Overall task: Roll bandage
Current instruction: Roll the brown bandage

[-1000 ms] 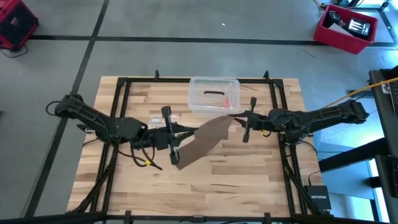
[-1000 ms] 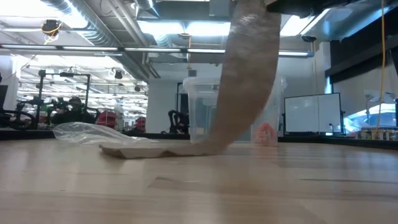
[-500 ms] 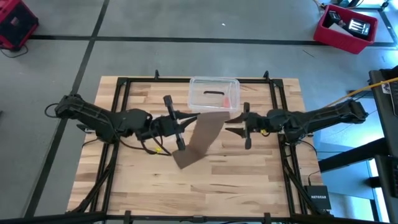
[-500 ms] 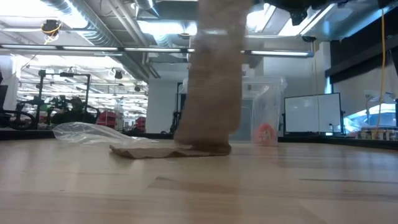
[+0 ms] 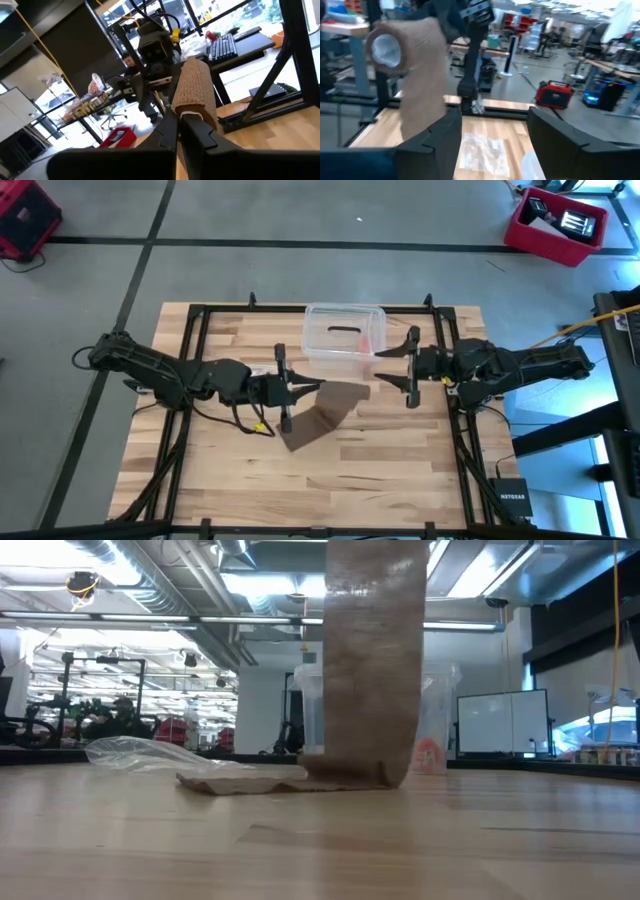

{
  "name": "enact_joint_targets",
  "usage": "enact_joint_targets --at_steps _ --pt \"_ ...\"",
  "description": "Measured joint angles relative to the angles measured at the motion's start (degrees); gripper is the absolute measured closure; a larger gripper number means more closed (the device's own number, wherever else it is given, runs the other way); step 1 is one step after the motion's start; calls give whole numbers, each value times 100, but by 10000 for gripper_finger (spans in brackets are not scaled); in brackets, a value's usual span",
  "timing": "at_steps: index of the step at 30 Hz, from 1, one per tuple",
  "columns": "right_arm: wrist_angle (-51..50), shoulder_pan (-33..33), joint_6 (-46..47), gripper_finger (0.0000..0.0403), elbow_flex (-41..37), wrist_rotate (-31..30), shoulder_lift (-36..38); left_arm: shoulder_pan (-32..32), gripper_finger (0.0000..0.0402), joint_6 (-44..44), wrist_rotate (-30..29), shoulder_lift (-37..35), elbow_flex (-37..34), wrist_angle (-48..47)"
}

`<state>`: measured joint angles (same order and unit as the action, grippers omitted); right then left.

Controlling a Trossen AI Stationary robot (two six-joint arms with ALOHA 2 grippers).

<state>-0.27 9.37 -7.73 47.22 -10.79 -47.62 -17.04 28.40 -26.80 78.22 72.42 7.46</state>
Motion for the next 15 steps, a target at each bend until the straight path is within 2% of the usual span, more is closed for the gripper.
enact_joint_targets --at_steps 5,15 --pt "36 0 188 195 0 345 -18 29 401 -120 -22 2 -1 -62" --pt "478 0 365 217 2 586 -135 36 401 -216 -24 45 -1 -96"
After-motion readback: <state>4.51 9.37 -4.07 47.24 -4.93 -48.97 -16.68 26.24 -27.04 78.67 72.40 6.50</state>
